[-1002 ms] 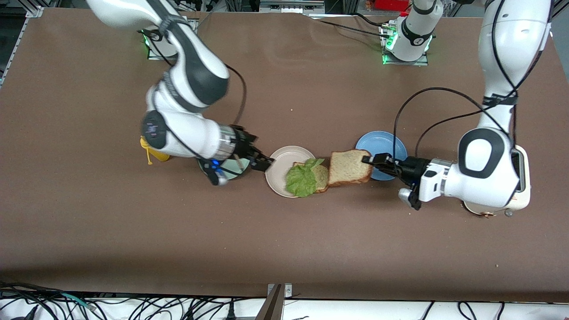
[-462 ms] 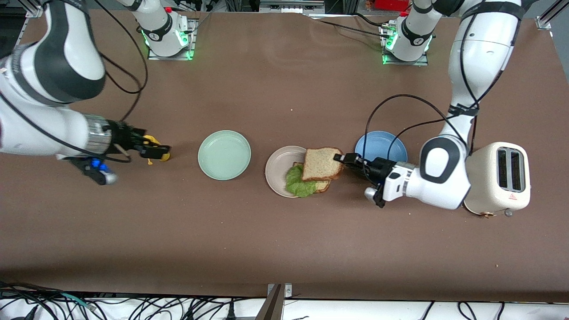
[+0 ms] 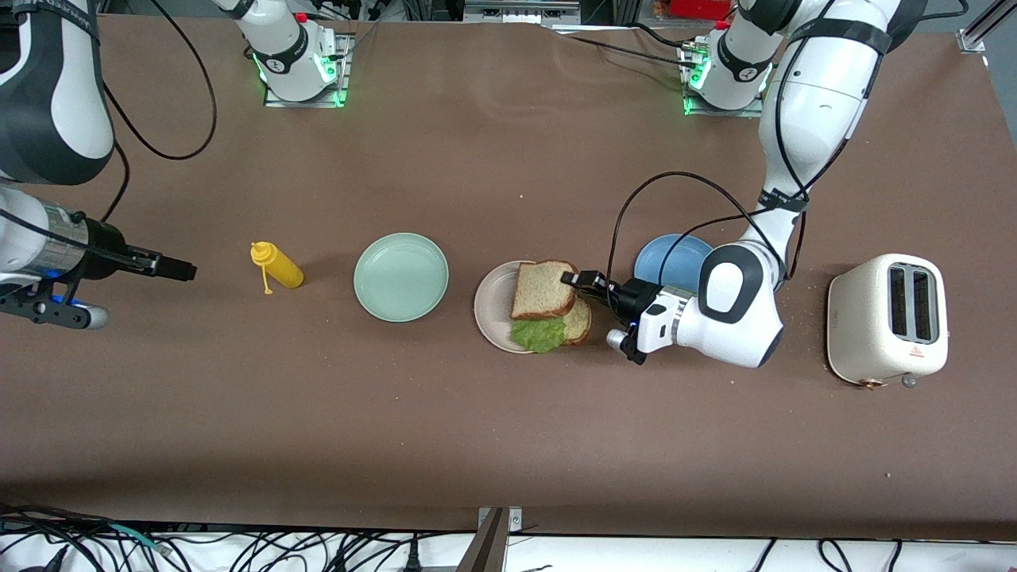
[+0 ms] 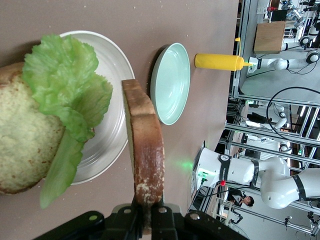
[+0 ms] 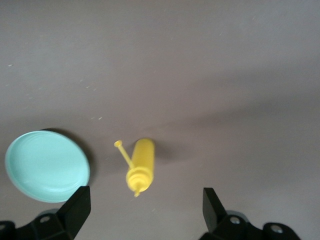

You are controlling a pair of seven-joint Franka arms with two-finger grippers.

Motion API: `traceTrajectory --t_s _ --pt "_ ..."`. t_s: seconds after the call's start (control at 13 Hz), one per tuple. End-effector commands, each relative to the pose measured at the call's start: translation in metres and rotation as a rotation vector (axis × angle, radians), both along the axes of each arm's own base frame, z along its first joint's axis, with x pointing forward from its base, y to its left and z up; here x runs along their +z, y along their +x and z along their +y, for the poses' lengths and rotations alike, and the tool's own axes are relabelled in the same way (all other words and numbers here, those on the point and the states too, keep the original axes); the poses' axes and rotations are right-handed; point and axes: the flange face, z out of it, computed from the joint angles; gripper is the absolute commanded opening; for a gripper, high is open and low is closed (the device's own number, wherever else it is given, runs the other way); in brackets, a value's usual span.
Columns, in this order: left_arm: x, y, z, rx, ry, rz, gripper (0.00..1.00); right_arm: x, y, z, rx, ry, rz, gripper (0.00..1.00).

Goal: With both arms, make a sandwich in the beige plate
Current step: 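Lower the toast onto the lettuce and open the left gripper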

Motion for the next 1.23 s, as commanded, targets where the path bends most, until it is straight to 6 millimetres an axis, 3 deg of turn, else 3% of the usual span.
traceTrajectory --t_s 0.0,0.23,0.31,0.39,0.46,0.69,0.85,1.16 --pt "-0.016 0.000 -0.004 0.006 -0.025 0.013 0.00 0.019 -0.027 0.009 0.056 -0.041 -0.083 0.99" --pt "-0.031 -0.003 -0.005 0.005 -0.018 0.031 0.00 0.052 -0.025 0.001 0.083 -0.059 -0.144 0.99" --pt "-0.036 -0.001 -0.006 0.023 -0.011 0.024 0.25 0.065 -0.030 0.000 0.080 -0.060 -0.157 1.00" --pt "-0.040 0.001 -0.007 0.035 -0.008 -0.007 0.70 0.074 -0.034 -0.001 0.078 -0.051 -0.172 1.00" --pt "-0.041 0.002 -0.009 0.030 -0.017 -0.042 1.00 0.078 -0.035 -0.008 0.062 -0.047 -0.180 1.00" --pt "-0.041 0.005 -0.001 0.030 -0.016 -0.057 1.00 0.093 -0.047 -0.011 0.052 -0.049 -0.177 1.00" --pt "-0.039 0.009 0.009 0.036 -0.012 -0.070 1.00 0.090 -0.046 -0.011 0.057 -0.050 -0.169 1.00" --pt "-0.030 0.027 0.055 0.100 -0.012 -0.079 1.00 0.086 -0.044 -0.007 0.061 -0.055 -0.162 1.00"
